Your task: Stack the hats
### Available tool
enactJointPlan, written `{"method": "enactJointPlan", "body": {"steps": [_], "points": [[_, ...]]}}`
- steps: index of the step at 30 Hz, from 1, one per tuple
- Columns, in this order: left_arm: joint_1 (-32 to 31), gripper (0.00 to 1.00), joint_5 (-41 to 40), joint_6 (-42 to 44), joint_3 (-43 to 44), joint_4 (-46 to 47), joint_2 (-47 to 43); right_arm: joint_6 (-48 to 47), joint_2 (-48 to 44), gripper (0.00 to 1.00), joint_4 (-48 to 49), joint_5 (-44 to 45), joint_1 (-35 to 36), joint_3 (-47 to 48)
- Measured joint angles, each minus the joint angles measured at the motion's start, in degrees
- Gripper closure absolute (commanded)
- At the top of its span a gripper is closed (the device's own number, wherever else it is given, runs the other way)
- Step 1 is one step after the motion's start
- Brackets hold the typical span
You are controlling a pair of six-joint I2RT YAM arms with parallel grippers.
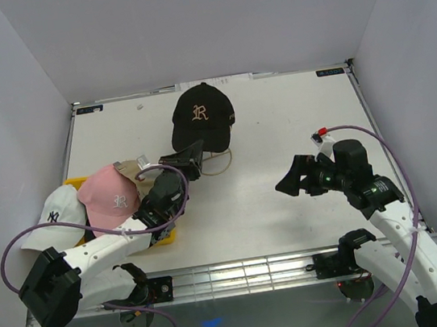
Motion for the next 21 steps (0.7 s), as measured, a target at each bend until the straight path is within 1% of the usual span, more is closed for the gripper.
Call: {"method": "enactJointPlan", "body": {"steps": [7, 12, 15, 21], "points": [[-0.09, 1.0, 0.74, -1.66, -2.01, 1.25, 0.0, 0.02, 0.22, 0.02, 0.09, -0.09, 0.0, -0.2], [-0.48, 1.0, 1.77, -2.27, -3.63, 1.7, 0.0, 1.14, 2.16, 0.02, 0.94, -1.01, 0.0, -0.2], [-0.74, 1.0, 2.21, -2.51, -4.15, 1.66, 0.02, 3.43, 4.11, 0.01, 3.28, -2.6, 0.0, -0.2], [-0.85, 1.0, 2.6, -2.54, -4.76, 1.73, 0.02, 10.56, 9.38, 0.0, 11.06, -6.62, 0.07, 0.33]]}}
